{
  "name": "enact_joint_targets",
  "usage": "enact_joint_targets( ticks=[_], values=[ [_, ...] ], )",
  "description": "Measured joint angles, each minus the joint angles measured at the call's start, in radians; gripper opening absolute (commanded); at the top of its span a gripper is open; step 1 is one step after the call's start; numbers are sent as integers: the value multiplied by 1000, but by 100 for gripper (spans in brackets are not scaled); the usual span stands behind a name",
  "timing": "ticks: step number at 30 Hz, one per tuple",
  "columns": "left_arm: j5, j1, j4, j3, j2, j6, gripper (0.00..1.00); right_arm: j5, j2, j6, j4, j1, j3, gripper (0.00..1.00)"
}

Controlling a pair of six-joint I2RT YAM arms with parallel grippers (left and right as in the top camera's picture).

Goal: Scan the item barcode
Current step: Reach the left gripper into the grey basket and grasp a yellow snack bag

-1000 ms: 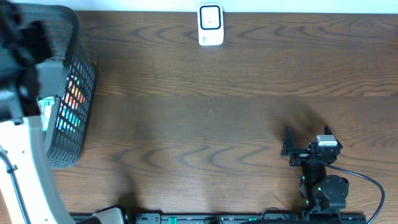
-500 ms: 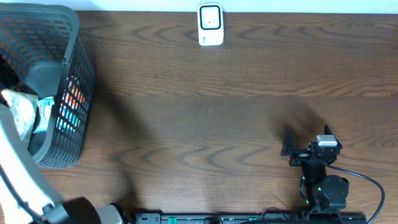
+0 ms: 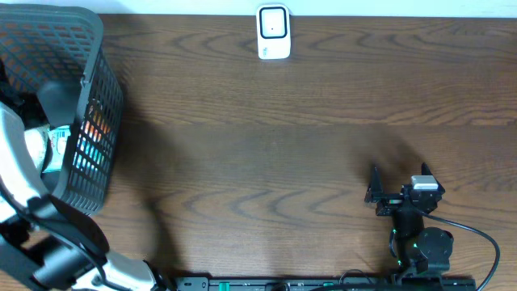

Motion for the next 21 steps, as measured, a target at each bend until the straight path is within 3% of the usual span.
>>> enact_joint_targets(
  ticks=[7,21],
  values=[
    [2,61,35,0,154,0,88,0,0,0,0,0,0,99],
    [155,74,166,0,250,0,87,0,0,0,0,0,0,99]
  ],
)
